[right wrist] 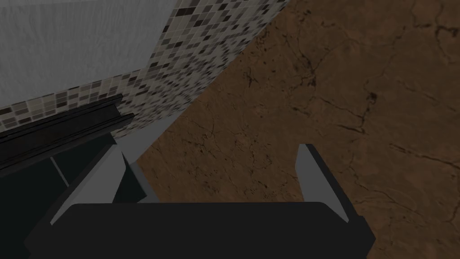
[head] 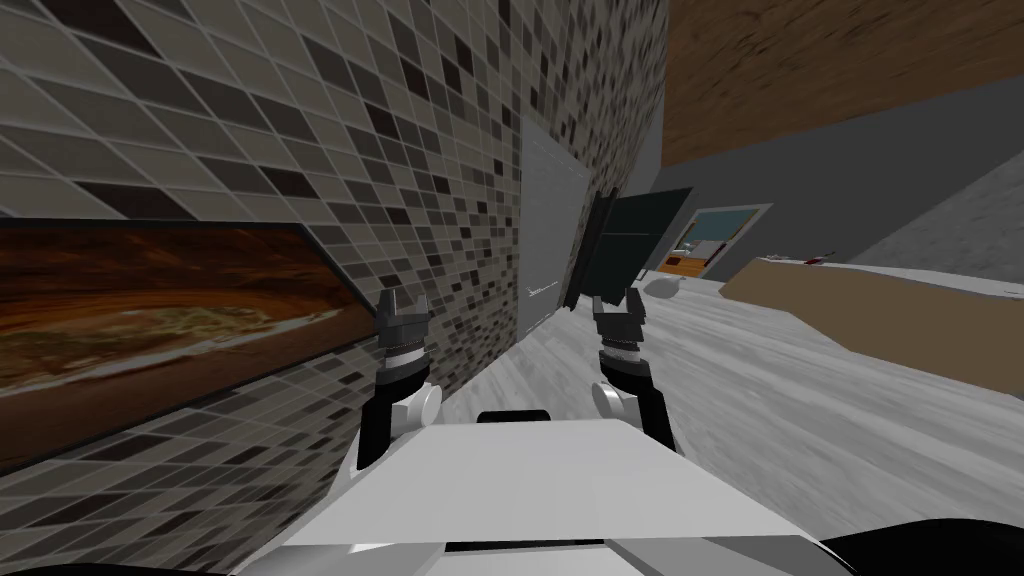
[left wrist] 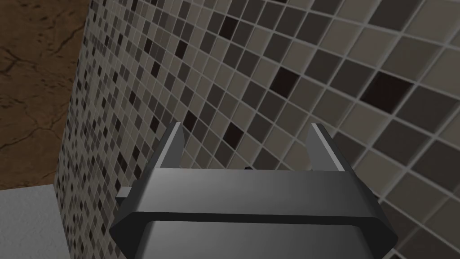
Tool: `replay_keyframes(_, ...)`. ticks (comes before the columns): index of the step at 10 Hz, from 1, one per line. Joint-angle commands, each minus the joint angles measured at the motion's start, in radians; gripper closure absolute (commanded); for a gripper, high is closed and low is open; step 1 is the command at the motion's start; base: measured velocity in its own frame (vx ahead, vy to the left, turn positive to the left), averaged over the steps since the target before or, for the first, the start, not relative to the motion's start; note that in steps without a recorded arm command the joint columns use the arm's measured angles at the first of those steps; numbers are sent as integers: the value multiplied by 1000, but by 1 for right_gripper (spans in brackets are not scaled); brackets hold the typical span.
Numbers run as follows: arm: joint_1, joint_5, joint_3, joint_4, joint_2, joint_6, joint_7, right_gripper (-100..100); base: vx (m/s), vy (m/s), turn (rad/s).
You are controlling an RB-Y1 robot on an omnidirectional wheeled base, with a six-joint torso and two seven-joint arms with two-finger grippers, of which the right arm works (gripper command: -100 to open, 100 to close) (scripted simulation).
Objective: Pull the door open
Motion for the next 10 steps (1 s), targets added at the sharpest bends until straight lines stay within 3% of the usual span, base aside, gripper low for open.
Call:
replay_keyframes(1, -14, 0, -1, 40, -5, -7, -2, -100, 32, -46, 117)
replay_keyframes(10, -90, 0, -3, 247, -29, -44, -16, -100, 59, -85, 110)
